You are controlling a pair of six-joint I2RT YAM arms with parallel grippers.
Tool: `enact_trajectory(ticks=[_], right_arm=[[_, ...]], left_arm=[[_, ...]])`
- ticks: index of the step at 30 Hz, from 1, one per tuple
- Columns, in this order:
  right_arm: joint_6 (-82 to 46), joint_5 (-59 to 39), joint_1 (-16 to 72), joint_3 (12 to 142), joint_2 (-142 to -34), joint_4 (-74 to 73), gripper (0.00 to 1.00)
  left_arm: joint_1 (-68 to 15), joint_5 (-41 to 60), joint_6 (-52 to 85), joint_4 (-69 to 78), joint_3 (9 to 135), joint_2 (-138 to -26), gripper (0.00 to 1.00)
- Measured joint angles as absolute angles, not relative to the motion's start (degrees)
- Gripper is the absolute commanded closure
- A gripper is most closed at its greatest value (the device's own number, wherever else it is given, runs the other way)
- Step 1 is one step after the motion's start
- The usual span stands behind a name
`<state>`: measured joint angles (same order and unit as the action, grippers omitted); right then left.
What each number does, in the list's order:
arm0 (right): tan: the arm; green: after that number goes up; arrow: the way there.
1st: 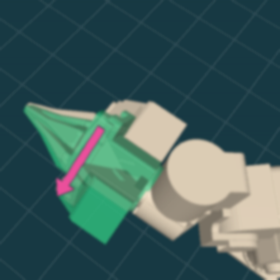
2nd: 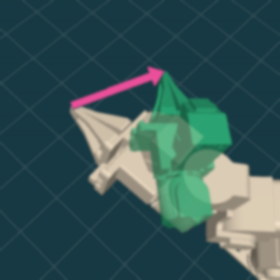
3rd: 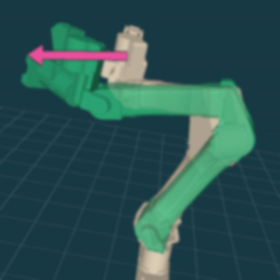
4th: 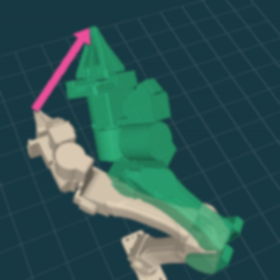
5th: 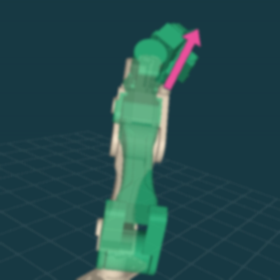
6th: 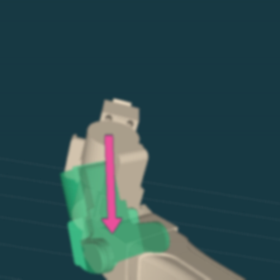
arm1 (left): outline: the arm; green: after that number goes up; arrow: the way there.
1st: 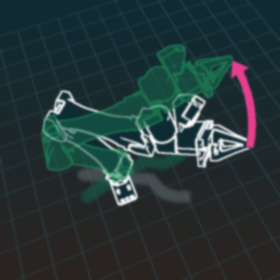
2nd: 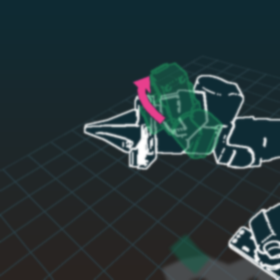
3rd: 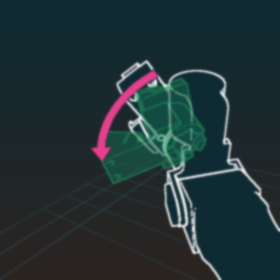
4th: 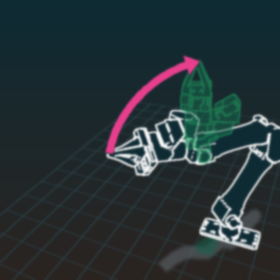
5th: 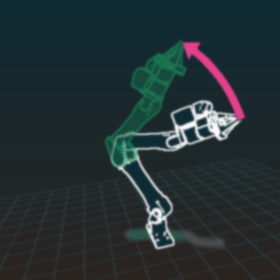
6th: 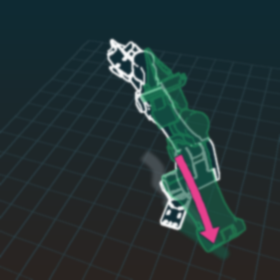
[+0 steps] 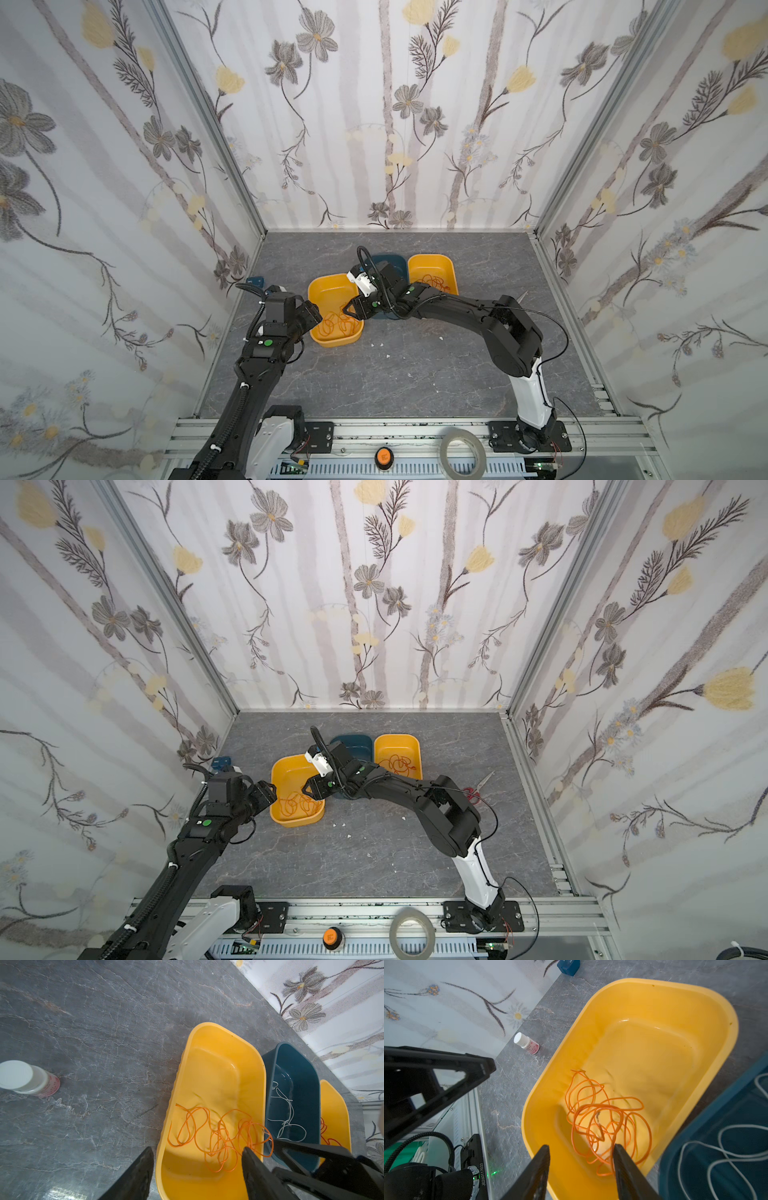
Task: Untangle the cables
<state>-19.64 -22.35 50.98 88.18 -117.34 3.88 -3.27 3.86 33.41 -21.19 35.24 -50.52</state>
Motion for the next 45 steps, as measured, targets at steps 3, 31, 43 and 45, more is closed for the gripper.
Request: enact_trajectory(ticks=[3,31,43,45], right_arm=[[-19.0,-21.9,50.1,84.8,-113.7,3.6,0.42],[-9.7,7.1,26.3,42.0,-66.0,2.0,0.01],[-10.0,19.7,8.9,27.5,-56.6,-2.8,0.01],[-9.9,21.4,8.0,25.6,-57.1,-5.3,0.01]], left_arm=[[-3.3,4.8,33.4,-20.4,35.1,-50.7,0.31],[-7.9,-0.7,19.3,-2.6,31.8,-55.7,0.18],[-7.8,-8.0,4.0,22.6,25.1,-68.8,0.09],[-7.8,-9.1,2.4,26.6,23.5,-71.0,0.08]])
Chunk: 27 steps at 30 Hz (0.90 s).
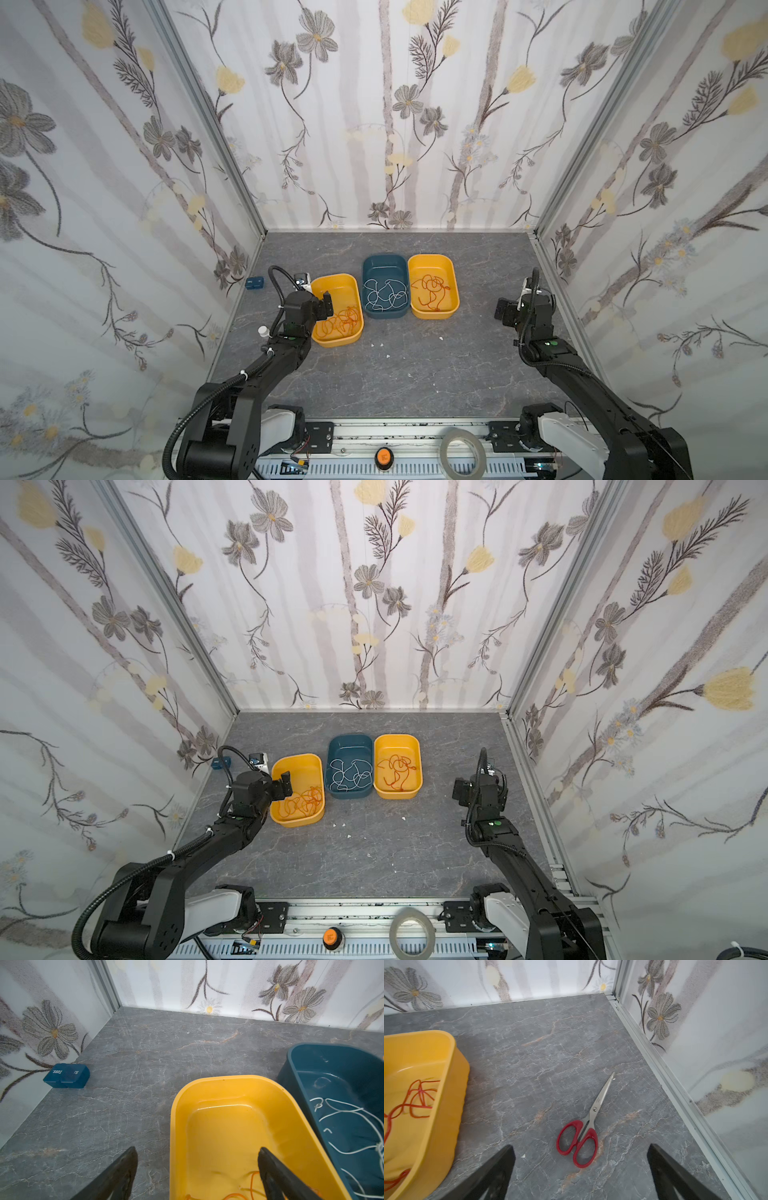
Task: Untangle the cables
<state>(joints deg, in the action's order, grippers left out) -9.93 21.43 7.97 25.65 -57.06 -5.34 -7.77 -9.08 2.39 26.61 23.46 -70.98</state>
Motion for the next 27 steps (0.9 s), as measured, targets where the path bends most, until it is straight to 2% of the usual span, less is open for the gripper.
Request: enact_trajectory(ticks=[12,17,23,27], right_arm=[[-5.5,24.2,6.6,17.7,-69.4,-27.2,0.01],[-2.0,19.4,6.0,14.5,-73.5,-41.1,0.01],[1.1,11.7,4.3,15.2,-85.6,-53.8,0.01],[0.9,9.8,2.7,18.5,-86.5,-53.3,0.00]], left_arm=[[-7.0,-13.6,-2.2,43.1,20.9,-80.9,0.06],[-7.0,-14.3,-2.8,49.7,19.1,-85.5,0.05],[-6.4,-14.1,-2.9,56.0,17.0,-86.7,0.03],[-6.0,-13.7,-2.8,58.6,16.4,-88.0,0.03]])
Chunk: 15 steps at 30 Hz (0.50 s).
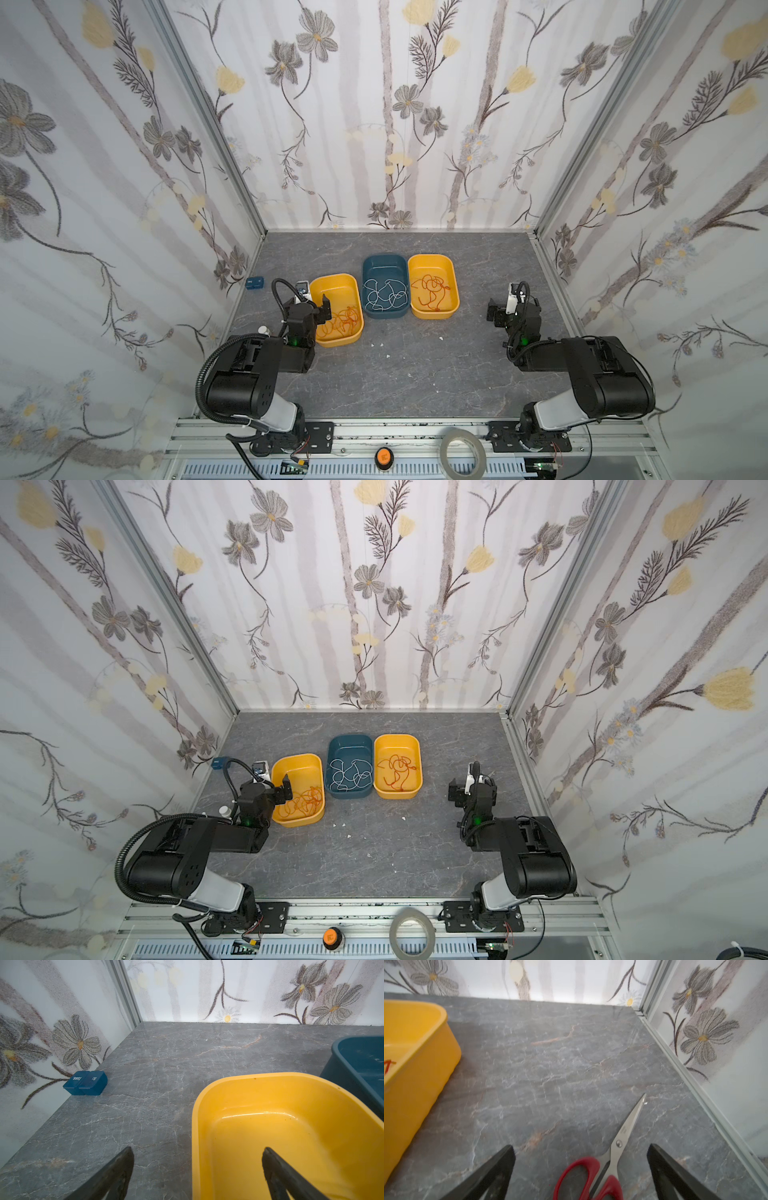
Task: Untangle the cables
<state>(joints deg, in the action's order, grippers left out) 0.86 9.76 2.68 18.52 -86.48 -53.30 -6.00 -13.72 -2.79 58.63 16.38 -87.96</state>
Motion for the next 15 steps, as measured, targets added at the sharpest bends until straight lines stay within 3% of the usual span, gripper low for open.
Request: enact_trajectory(ticks=[15], right_arm=[[-2.1,7.2,-0.4,21.3,-86.7,-49.9,0.01]], left_arm=[[-4.2,-14.3,-0.8,56.3,20.3,-90.3,0.00]])
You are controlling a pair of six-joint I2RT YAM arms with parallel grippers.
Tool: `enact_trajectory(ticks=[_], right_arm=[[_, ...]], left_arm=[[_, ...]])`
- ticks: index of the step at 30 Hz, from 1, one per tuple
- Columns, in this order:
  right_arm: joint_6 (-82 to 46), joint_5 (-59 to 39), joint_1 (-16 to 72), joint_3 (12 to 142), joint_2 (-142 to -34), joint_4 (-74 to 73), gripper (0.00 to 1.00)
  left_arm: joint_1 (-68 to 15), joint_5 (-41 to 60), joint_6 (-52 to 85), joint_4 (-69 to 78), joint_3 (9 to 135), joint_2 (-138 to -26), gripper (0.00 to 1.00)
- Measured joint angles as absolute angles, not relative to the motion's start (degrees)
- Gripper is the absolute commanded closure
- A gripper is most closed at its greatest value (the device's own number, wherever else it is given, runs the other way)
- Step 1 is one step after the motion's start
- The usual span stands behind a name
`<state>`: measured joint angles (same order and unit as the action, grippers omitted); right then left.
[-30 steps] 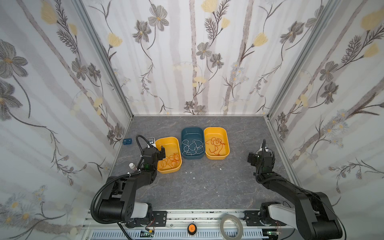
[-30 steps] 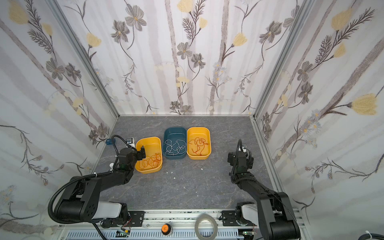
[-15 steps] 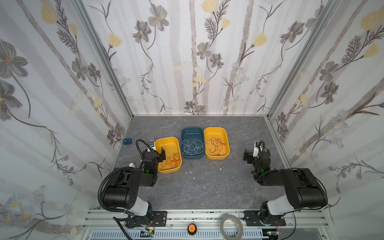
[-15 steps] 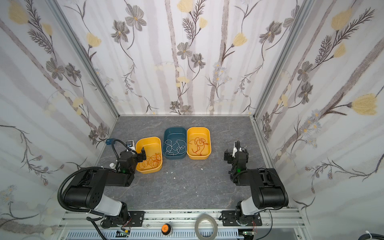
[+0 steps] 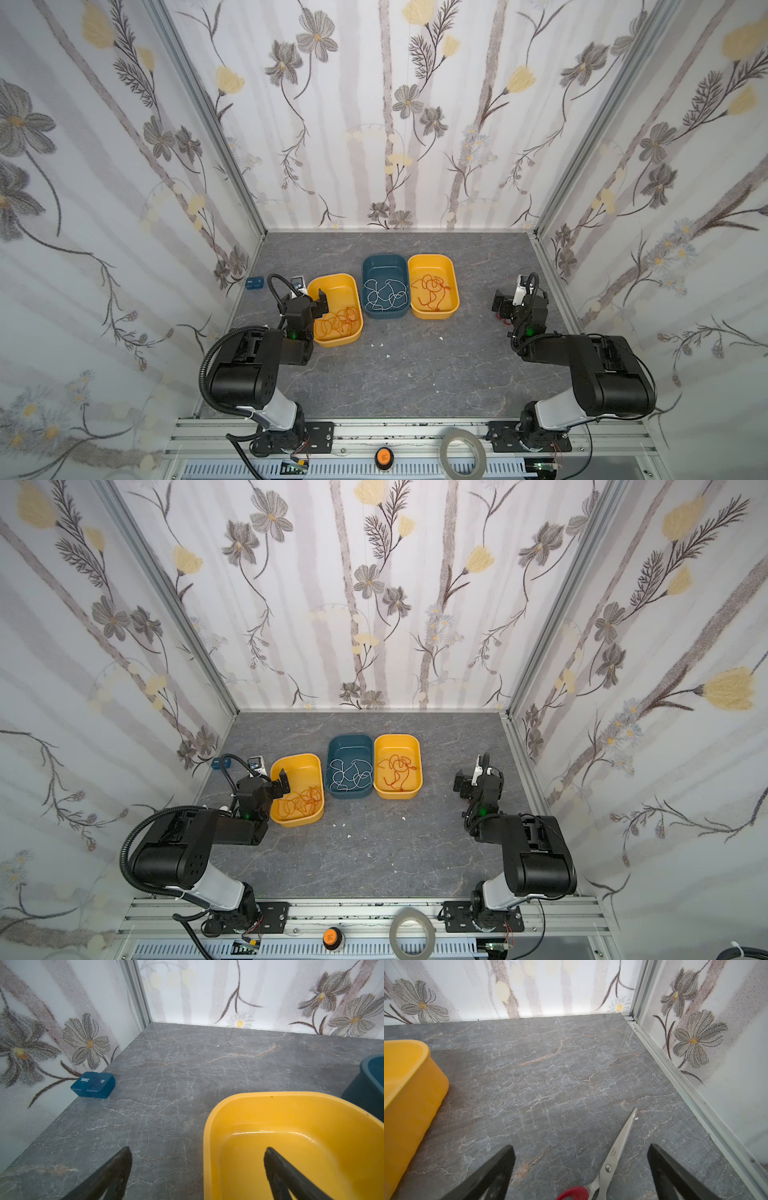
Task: Untangle the cables
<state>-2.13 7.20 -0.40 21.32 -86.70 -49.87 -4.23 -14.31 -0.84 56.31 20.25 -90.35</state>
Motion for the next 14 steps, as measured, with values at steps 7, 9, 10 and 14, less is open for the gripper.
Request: enact_trajectory(ticks=[7,9,10,14], right_arm=[[-2.5,6.5,-0.4,21.3,-86.7,-49.9,0.01],[-2.5,6.5,-0.4,21.3,-86.7,-49.9,0.01],[-2.5,6.4,-0.4,21.3,-86.7,-49.9,0.01],[-2.5,6.4,-0.4,21.5,-86.9,-49.7,0.01]], left_arm=[[-3.3,-13.3,0.2,54.9,20.9,-90.3,0.00],[-3.3,-13.3,0.2,54.6,20.9,-90.3,0.00],[-3.3,-13.2,0.2,54.6,20.9,-90.3,0.00],[-3.3,-12.8,0.3,54.6,20.9,-90.3,0.00]])
